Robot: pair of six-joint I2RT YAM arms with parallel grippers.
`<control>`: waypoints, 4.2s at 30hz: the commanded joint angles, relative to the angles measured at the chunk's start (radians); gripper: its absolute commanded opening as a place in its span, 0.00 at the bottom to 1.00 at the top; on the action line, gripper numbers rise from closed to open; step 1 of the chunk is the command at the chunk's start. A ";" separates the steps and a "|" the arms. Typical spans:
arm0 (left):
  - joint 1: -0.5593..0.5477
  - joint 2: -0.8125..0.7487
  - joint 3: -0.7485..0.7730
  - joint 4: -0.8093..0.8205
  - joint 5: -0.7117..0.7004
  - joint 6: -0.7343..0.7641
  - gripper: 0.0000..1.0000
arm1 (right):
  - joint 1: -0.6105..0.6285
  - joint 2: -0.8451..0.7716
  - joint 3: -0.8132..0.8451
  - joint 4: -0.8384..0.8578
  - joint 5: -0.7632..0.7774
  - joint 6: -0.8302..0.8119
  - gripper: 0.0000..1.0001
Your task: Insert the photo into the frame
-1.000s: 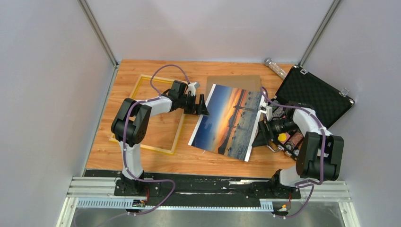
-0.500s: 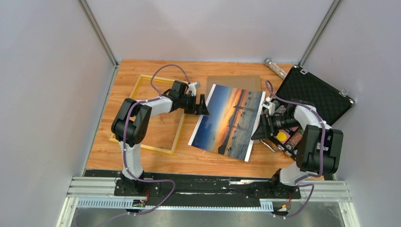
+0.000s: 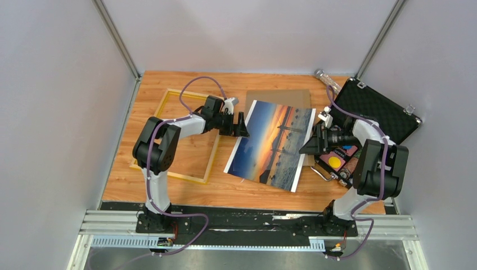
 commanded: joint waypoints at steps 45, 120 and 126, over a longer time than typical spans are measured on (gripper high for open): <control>-0.038 0.073 -0.031 -0.005 0.015 0.028 0.99 | 0.056 0.191 0.132 0.544 -0.051 0.682 0.42; 0.128 0.197 -0.033 1.144 0.435 -0.974 0.68 | 0.096 -0.293 -0.153 1.282 -0.236 1.268 0.00; 0.132 0.146 -0.049 1.091 0.440 -0.926 0.56 | 0.096 -0.291 -0.160 1.229 -0.197 1.204 0.00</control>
